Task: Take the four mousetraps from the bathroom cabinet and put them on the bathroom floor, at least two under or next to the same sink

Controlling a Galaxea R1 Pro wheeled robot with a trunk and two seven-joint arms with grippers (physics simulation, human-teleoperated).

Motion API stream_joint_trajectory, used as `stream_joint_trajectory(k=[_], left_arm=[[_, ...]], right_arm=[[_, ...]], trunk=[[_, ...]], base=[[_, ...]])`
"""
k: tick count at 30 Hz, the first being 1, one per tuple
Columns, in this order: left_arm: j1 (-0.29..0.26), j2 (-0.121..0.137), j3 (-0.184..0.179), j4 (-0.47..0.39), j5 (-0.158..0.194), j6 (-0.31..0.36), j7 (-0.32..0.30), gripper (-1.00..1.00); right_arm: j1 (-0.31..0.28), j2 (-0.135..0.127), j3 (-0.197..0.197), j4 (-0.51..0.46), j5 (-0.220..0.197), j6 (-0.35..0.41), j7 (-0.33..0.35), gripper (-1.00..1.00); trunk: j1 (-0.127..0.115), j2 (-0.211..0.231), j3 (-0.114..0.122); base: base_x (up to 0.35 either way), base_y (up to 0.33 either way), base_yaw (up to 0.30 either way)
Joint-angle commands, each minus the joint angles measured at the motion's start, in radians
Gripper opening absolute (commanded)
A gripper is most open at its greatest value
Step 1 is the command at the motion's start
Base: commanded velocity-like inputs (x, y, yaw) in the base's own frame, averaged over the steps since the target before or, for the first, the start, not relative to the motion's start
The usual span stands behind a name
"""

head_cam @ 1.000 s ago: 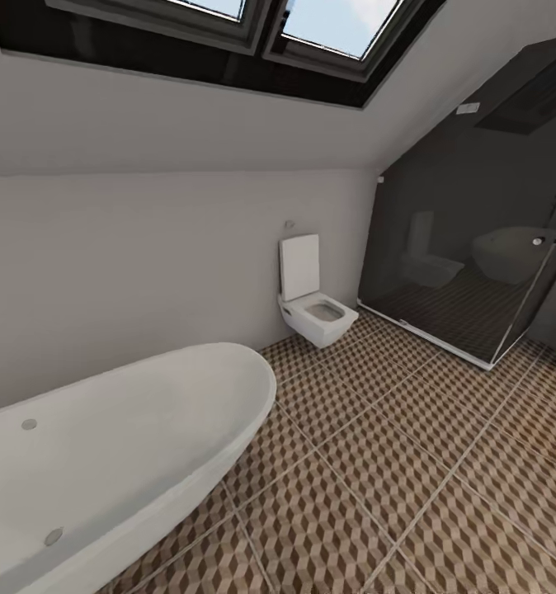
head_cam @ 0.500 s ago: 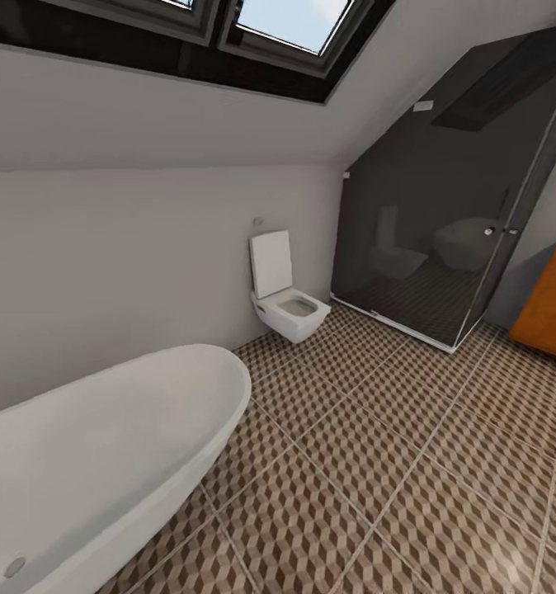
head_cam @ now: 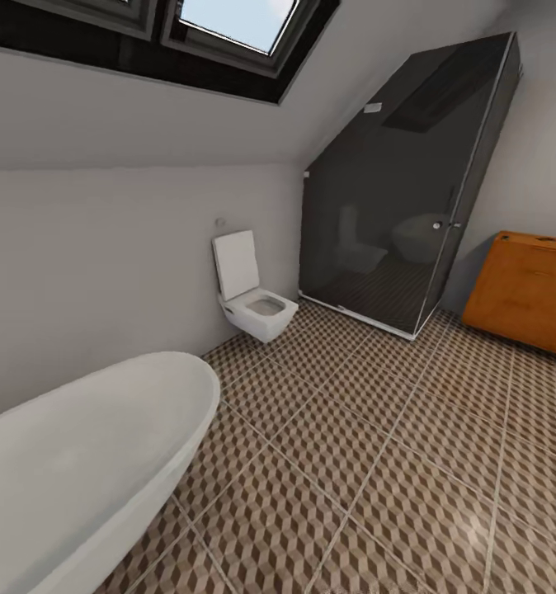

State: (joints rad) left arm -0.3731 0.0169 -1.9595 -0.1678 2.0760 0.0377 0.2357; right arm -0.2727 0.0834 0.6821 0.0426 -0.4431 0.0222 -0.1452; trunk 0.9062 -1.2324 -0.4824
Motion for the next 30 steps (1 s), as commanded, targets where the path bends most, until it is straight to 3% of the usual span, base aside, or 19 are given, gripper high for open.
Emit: stream_joint_trajectory(k=[1,30], left_arm=[[-0.001,0.001,-0.002,-0.004,-0.001,0.001,0.007,1.00],[-0.001,0.002,-0.002,0.000,0.001,0.001,0.007,1.00]], right_arm=[[-0.001,0.001,0.009,0.002,-0.006,0.002,-0.002,1.00],[-0.001,0.001,0.010,0.002,-0.006,0.002,-0.001,1.00]], trunk=[[0.000,-0.001,-0.001],[0.000,-0.001,-0.001]], base=[[0.000,0.000,-0.280],[0.000,0.000,-0.281]])
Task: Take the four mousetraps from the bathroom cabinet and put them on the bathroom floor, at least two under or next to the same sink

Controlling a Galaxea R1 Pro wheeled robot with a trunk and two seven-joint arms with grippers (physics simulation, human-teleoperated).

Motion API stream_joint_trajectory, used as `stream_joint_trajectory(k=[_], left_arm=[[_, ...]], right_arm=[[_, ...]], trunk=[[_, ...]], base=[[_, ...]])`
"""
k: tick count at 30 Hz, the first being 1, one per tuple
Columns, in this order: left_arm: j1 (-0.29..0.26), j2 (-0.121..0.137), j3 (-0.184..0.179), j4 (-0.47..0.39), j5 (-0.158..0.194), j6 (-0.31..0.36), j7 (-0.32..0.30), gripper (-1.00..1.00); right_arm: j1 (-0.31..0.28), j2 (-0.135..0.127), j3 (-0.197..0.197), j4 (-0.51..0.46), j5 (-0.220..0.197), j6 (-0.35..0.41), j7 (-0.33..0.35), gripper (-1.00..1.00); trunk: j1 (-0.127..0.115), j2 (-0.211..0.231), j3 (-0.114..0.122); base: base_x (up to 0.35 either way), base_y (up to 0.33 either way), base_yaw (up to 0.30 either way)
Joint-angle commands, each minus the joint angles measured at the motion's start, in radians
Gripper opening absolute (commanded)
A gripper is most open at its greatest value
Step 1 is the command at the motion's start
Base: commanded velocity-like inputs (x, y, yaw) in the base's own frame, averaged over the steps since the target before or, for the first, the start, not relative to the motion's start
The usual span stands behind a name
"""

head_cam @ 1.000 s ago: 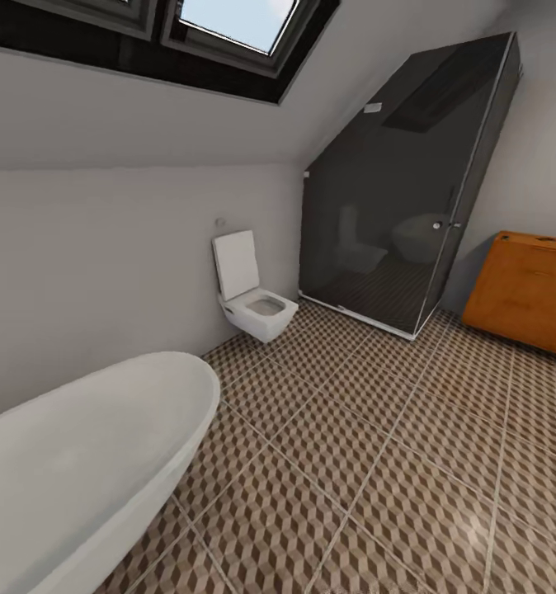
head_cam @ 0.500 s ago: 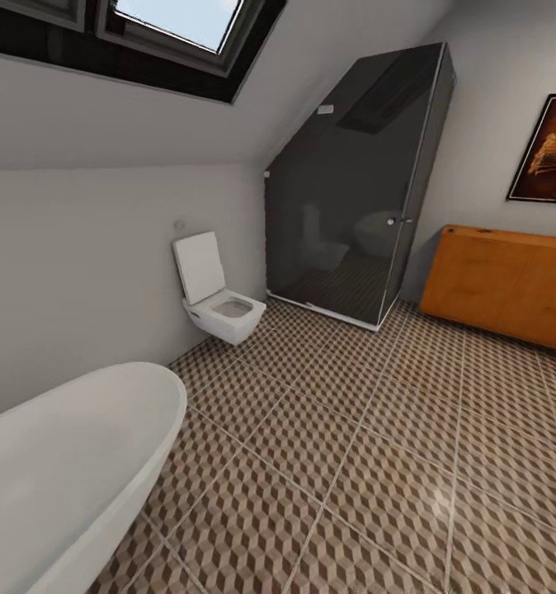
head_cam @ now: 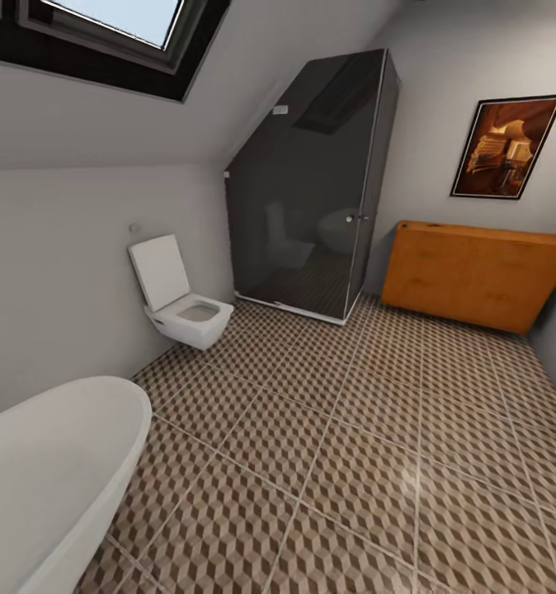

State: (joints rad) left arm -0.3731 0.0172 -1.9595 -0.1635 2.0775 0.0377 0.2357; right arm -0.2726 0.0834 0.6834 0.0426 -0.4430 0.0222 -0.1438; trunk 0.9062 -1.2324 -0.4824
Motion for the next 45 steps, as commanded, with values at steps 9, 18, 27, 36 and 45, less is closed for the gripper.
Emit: stream_joint_trajectory(k=[9,18,27,36,45], left_arm=[[-0.001,0.001,-0.003,-0.004,-0.001,0.001,0.007,1.00],[-0.001,0.001,-0.003,-0.003,-0.001,0.001,0.007,1.00],[-0.001,0.001,-0.003,-0.002,-0.001,0.000,0.007,1.00],[-0.001,0.002,-0.002,-0.001,-0.001,-0.001,0.007,1.00],[-0.001,0.001,-0.002,-0.001,-0.001,-0.001,0.007,1.00]], right_arm=[[-0.001,0.001,0.008,0.002,-0.006,0.002,-0.002,1.00],[-0.001,0.001,0.008,0.002,-0.006,0.002,-0.002,1.00],[-0.002,0.001,0.008,0.002,-0.006,0.002,-0.002,1.00],[-0.002,0.001,0.008,0.002,-0.006,0.002,-0.002,1.00],[-0.001,0.001,0.008,0.002,-0.006,0.002,-0.002,1.00]], trunk=[[0.000,-0.001,-0.001],[0.000,-0.001,-0.001],[0.000,-0.001,-0.001],[0.000,-0.001,-0.001],[0.000,-0.001,-0.001]], base=[[0.000,0.000,-0.281],[0.000,0.000,-0.281],[0.000,0.000,-0.281],[0.000,0.000,-0.281],[0.005,0.000,-0.281]])
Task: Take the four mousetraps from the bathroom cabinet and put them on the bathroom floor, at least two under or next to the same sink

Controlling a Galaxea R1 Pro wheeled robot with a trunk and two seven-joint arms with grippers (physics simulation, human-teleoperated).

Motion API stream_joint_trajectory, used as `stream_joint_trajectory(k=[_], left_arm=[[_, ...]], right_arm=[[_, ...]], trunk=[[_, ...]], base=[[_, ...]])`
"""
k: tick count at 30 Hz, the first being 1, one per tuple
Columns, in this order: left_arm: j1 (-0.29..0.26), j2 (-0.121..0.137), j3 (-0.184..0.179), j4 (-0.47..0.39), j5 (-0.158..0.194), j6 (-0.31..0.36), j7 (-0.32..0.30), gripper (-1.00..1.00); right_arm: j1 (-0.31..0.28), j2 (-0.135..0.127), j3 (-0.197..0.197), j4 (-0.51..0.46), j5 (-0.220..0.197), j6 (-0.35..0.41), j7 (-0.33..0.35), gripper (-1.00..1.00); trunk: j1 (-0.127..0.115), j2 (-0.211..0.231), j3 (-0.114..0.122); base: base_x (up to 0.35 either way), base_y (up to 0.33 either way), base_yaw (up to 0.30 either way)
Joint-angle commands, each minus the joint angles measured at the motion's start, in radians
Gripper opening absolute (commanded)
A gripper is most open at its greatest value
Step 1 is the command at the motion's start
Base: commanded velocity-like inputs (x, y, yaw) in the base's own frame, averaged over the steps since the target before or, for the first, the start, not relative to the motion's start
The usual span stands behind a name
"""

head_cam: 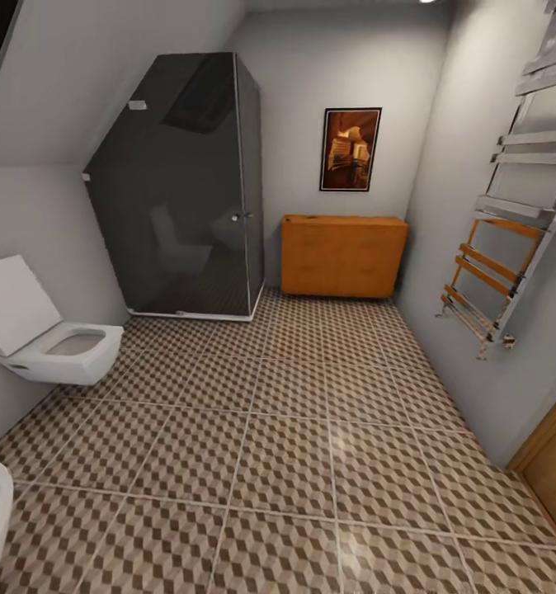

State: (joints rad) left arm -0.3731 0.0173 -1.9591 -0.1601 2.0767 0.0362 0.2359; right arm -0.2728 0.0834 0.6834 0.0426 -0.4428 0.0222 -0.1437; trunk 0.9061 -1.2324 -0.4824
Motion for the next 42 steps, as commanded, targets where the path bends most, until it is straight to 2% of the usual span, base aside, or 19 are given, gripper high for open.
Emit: stream_joint_trajectory(k=[1,28,42], left_arm=[[-0.001,0.001,-0.003,-0.004,-0.001,0.001,0.007,1.00],[-0.001,0.001,-0.003,-0.004,-0.003,0.001,0.007,1.00],[-0.001,0.001,-0.003,-0.005,-0.003,0.001,0.007,1.00]], right_arm=[[-0.001,0.001,0.008,0.002,-0.006,0.002,-0.002,1.00],[-0.001,0.000,0.008,0.002,-0.007,0.002,-0.002,1.00],[-0.001,0.001,0.008,0.002,-0.005,0.002,-0.002,1.00]], trunk=[[0.000,-0.001,-0.001],[0.000,-0.001,-0.001],[0.000,-0.001,-0.013]], base=[[0.046,0.000,-0.282],[0.141,0.000,-0.284],[0.149,0.000,-0.244]])
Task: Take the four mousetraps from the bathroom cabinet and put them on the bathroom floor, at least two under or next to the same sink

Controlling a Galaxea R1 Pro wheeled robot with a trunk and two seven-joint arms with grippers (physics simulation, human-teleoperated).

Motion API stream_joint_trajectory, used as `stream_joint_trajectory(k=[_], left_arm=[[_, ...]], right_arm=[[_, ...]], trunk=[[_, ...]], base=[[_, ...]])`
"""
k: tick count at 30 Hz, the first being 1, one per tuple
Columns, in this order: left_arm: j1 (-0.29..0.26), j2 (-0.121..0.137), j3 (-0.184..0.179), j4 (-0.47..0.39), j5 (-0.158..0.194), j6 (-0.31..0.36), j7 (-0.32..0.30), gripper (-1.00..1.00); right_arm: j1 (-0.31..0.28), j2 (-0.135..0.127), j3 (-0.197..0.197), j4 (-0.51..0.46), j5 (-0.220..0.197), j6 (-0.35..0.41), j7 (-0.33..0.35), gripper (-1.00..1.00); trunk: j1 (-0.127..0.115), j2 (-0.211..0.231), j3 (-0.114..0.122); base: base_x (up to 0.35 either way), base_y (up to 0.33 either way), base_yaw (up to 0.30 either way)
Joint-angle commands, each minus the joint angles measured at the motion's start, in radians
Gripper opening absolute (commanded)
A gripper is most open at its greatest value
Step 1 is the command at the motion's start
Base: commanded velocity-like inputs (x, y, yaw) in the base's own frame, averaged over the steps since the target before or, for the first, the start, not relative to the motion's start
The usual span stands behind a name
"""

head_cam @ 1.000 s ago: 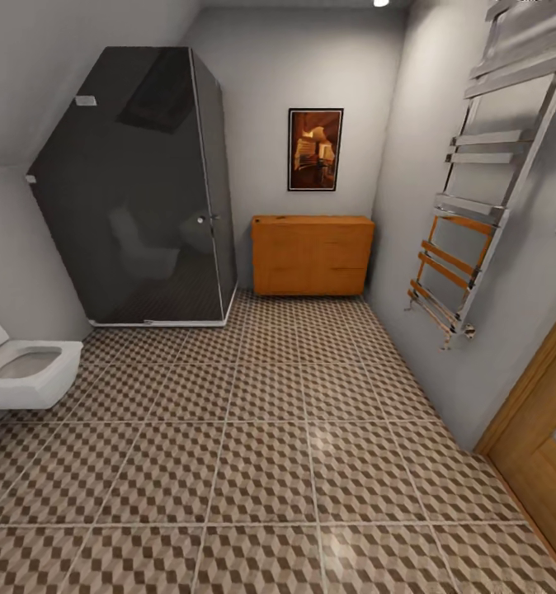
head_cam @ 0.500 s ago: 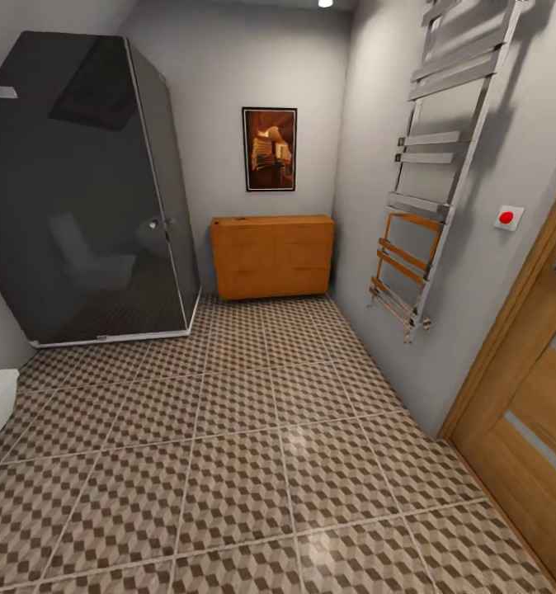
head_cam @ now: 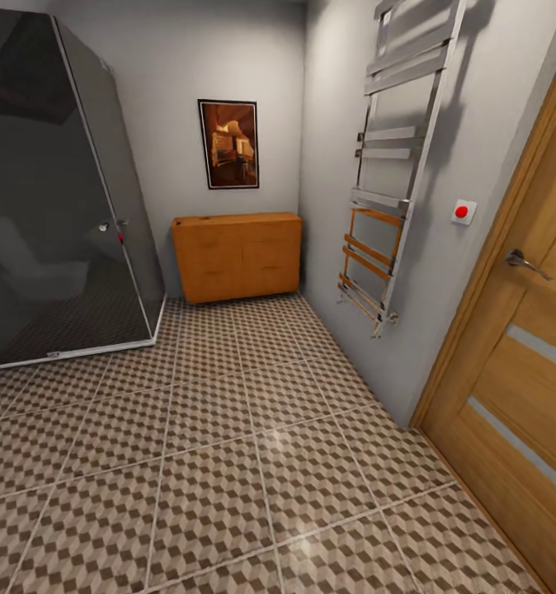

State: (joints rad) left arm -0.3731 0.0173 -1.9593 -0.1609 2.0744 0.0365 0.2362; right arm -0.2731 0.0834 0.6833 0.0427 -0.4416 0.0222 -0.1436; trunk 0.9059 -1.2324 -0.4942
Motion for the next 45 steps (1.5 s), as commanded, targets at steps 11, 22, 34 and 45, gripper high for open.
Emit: stream_joint_trajectory(k=[11,22,34,45], left_arm=[[-0.001,0.001,-0.003,-0.003,0.000,0.001,0.007,1.00],[-0.001,0.001,-0.003,-0.003,0.000,0.000,0.007,1.00],[-0.001,0.001,-0.003,-0.004,0.000,0.000,0.008,1.00],[-0.001,0.001,-0.003,-0.004,0.000,0.000,0.008,1.00]], right_arm=[[-0.001,0.001,0.009,0.002,-0.006,0.002,-0.002,1.00],[-0.001,0.001,0.010,0.002,-0.005,0.002,-0.002,1.00],[-0.001,0.002,0.010,0.002,-0.004,0.002,-0.002,1.00],[-0.001,0.003,0.010,0.002,-0.003,0.002,-0.002,1.00]], trunk=[[0.000,-0.001,-0.016],[0.000,-0.001,-0.032],[0.000,-0.001,-0.052],[0.000,-0.001,-0.068]], base=[[0.144,0.000,-0.171],[0.039,0.000,-0.093],[0.002,0.000,-0.011],[0.000,0.000,0.000]])
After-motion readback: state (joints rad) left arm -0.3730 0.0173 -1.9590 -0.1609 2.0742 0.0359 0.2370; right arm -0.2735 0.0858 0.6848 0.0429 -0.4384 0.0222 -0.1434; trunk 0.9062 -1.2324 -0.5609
